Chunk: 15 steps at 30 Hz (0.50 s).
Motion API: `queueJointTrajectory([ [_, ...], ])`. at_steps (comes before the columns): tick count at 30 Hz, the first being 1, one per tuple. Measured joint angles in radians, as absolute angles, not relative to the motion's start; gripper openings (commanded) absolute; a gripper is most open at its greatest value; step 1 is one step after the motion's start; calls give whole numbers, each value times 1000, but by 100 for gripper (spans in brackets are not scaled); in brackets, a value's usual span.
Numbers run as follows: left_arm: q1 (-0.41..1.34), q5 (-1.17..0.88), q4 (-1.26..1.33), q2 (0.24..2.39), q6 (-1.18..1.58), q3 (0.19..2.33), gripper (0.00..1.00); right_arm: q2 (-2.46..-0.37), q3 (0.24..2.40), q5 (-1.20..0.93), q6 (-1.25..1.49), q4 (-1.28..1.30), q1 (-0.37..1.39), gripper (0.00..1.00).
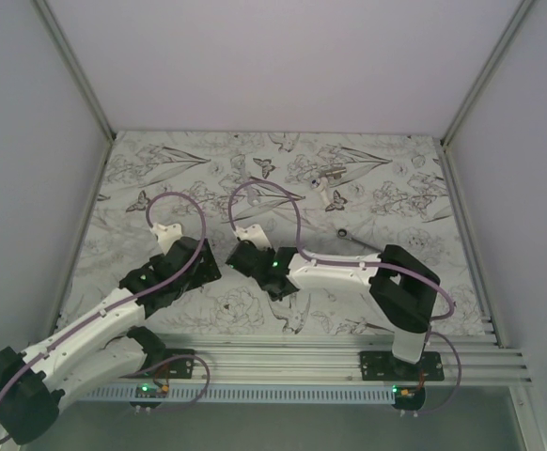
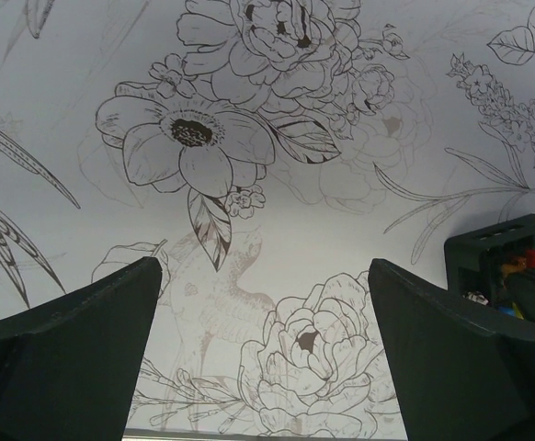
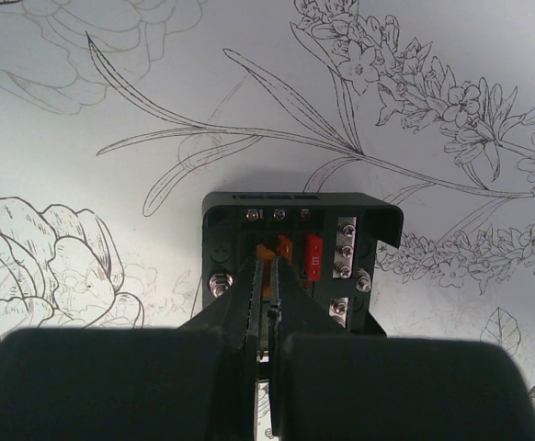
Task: Snap on the fuse box
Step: Install the fuse at the fuse box base.
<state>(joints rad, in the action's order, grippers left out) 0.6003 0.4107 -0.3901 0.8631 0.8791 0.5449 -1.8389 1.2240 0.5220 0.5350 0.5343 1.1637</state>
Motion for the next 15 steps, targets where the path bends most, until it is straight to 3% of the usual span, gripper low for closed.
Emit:
queueJointTrajectory([
  [7, 585, 290, -314, 901, 924, 532, 91, -1811, 1192, 493, 513, 516, 1165, 0],
  [15, 505, -22, -14, 1122, 1045, 429, 70, -1812, 1189, 407, 488, 446, 1164, 0],
])
